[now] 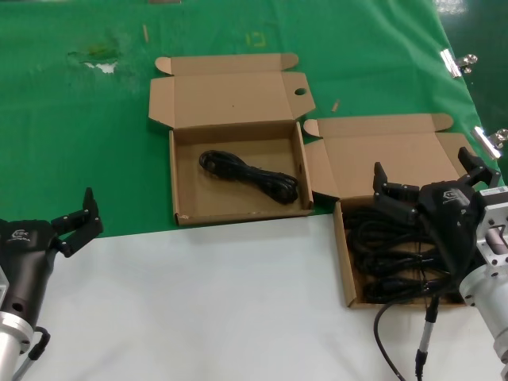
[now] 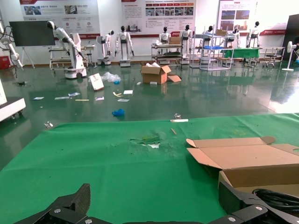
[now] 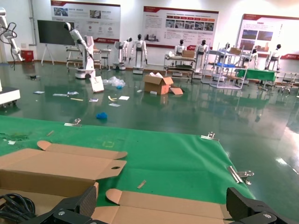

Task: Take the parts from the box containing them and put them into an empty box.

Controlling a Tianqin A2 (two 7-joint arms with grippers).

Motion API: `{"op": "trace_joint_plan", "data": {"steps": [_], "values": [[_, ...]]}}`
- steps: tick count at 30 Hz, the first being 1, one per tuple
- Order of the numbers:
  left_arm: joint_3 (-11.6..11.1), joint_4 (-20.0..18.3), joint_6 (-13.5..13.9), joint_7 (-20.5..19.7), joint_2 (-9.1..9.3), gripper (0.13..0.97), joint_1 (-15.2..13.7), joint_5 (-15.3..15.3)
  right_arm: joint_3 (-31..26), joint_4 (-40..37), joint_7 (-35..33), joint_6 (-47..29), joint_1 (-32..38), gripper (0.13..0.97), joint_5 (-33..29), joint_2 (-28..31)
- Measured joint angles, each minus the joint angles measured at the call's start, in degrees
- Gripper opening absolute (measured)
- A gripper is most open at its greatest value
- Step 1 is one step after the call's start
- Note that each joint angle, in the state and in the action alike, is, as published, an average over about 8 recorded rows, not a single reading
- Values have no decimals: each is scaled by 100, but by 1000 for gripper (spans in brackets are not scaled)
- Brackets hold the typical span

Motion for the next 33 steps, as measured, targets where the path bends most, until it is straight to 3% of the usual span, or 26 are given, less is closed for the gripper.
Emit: {"op": "trace_joint_plan", "data": {"steps": [33], "values": [[0,0,0,0,0,966,0,0,0,0,0,0,0,966,0,0]]}}
